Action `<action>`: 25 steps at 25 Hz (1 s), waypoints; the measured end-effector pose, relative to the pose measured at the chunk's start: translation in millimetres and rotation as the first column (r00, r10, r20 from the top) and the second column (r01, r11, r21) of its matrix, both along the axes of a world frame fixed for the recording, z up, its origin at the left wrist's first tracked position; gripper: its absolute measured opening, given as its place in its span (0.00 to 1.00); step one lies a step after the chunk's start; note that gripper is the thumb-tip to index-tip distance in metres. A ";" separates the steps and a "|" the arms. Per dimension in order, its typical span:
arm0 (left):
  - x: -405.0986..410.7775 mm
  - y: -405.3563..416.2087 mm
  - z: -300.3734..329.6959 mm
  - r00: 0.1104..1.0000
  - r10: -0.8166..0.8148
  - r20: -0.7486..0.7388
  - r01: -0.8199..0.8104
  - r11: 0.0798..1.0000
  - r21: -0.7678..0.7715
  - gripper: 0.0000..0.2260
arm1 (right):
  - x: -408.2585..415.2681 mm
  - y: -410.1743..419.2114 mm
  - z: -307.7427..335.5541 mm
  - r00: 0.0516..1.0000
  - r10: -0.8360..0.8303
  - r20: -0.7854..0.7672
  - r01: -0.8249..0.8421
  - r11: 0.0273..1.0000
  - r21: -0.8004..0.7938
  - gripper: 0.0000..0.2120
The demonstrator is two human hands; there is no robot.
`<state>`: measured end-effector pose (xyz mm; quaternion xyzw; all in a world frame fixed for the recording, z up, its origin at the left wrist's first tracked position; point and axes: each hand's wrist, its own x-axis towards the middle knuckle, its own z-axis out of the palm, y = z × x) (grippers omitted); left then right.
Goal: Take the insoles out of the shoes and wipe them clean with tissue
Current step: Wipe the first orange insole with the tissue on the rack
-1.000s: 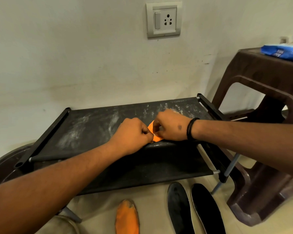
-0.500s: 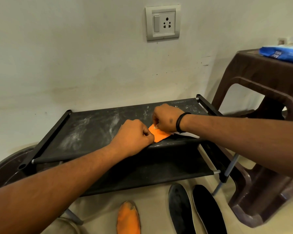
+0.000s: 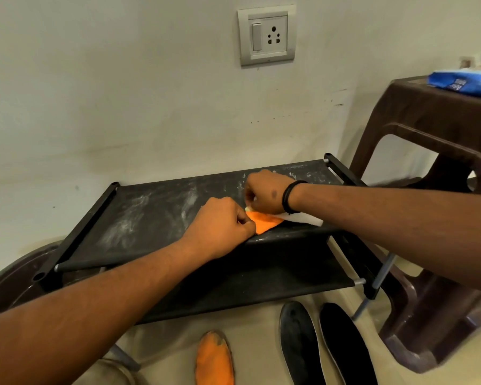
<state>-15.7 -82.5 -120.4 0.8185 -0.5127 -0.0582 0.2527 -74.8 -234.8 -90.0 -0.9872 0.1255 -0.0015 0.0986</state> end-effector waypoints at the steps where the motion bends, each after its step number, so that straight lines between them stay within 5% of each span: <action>1: 0.2 0.4 -1.0 1.000 0.002 0.001 -0.002 1.000 -0.002 0.11 | 0.5 -0.5 -1.0 0.999 -0.034 0.022 0.036 0.998 -0.057 0.06; 21: -11.0 1.6 6.8 0.998 0.043 0.050 -0.045 0.999 0.027 0.08 | -54.7 -19.5 9.9 0.995 0.047 -0.083 -0.045 0.999 0.023 0.04; 25: -12.5 2.4 7.5 0.998 0.048 0.045 -0.050 0.998 0.029 0.08 | -63.1 -23.2 7.4 0.993 0.070 -0.098 -0.068 0.998 0.019 0.11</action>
